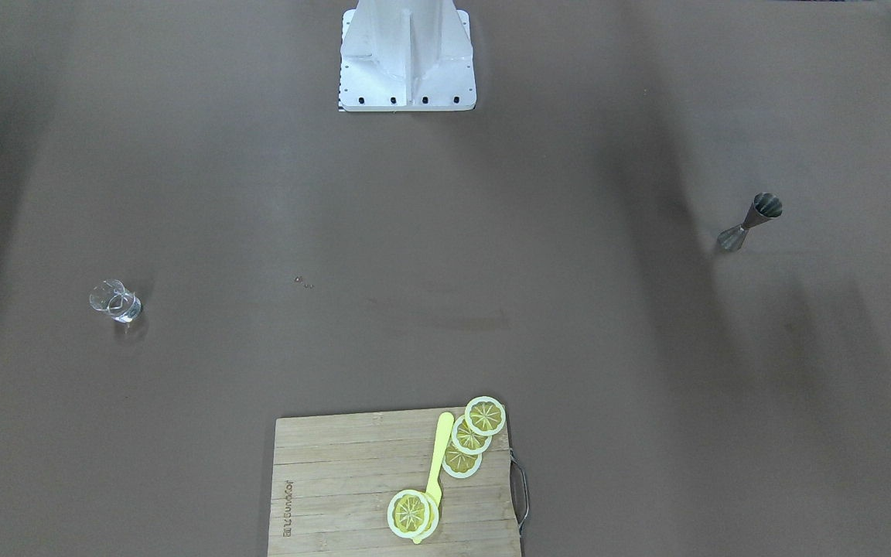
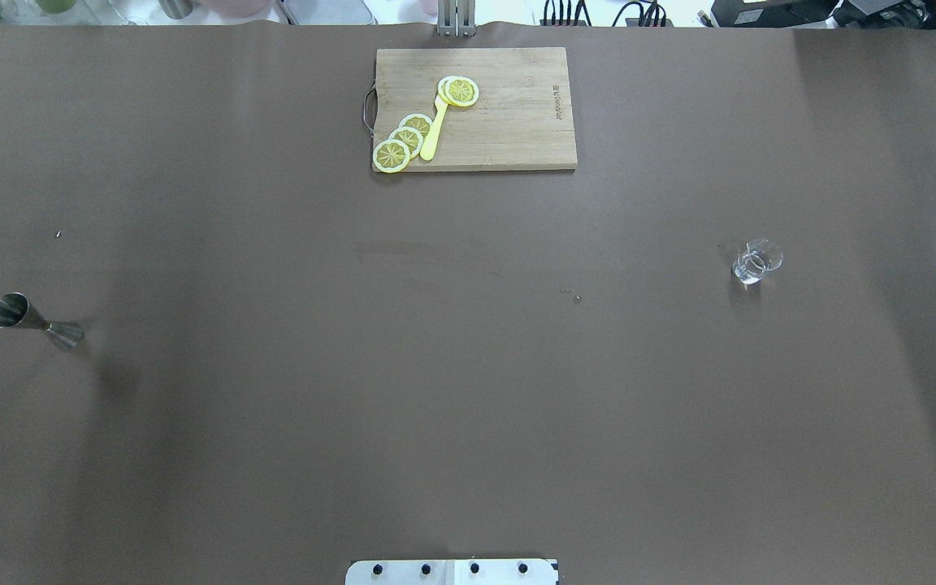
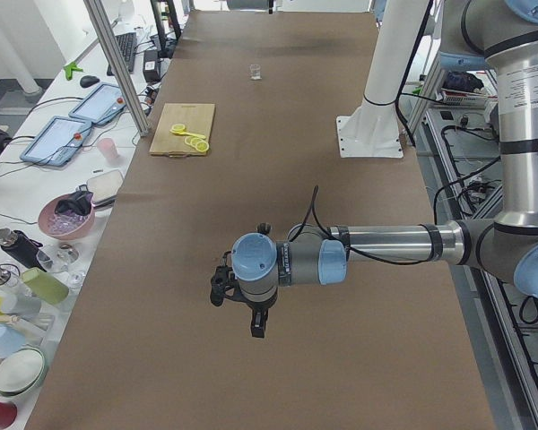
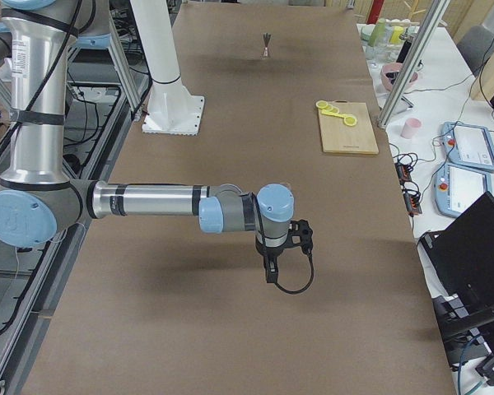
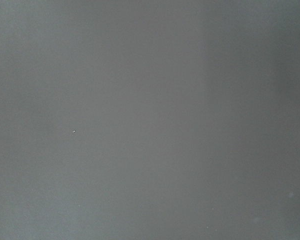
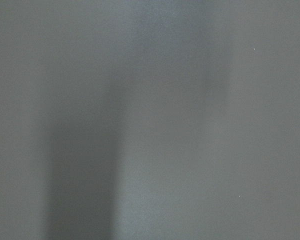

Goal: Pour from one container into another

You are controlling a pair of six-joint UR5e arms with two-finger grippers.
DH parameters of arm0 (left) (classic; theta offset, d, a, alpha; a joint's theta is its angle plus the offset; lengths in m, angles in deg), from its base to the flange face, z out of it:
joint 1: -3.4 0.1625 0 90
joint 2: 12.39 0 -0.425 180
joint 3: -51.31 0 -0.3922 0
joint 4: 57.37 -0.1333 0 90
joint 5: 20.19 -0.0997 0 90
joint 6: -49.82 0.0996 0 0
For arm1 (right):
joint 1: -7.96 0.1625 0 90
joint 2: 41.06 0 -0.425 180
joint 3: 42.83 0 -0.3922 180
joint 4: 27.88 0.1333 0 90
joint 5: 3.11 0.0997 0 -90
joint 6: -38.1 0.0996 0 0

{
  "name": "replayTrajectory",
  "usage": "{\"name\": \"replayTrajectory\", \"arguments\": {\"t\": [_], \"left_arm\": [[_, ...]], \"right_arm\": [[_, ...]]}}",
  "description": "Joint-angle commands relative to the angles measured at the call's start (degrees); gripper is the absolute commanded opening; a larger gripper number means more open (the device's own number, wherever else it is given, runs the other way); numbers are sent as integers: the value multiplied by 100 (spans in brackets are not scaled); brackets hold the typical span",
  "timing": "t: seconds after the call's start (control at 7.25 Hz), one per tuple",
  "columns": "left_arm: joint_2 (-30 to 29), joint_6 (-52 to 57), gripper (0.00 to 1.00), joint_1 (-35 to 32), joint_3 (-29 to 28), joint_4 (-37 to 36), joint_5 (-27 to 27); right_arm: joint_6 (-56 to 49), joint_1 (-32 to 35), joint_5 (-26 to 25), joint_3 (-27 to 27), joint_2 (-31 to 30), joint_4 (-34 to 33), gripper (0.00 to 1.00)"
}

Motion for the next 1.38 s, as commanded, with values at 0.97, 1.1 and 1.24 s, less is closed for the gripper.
{"name": "replayTrajectory", "arguments": {"t": [0.97,1.1,1.24], "left_arm": [[-50,0,99,-44,7,-12,-7],[-50,0,99,-44,7,-12,-7],[-50,0,99,-44,7,-12,-7]], "right_arm": [[0,0,114,3,0,0,100],[0,0,114,3,0,0,100],[0,0,140,3,0,0,100]]}}
